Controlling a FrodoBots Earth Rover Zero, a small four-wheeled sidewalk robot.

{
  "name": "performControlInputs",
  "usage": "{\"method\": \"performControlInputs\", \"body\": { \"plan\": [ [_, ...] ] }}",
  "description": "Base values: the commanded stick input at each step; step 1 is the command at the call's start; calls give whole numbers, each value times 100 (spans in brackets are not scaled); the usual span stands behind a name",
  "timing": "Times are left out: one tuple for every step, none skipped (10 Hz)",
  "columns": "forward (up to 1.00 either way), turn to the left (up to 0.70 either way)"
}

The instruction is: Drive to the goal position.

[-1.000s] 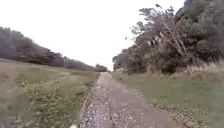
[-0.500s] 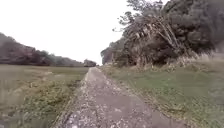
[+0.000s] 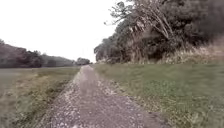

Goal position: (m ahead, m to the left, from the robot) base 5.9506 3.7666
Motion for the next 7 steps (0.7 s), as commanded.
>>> {"method": "performControlInputs", "body": {
  "plan": [
    [100,32],
    [100,18],
    [100,14],
    [100,9],
    [100,5],
    [100,39],
    [100,36]
  ]
}}
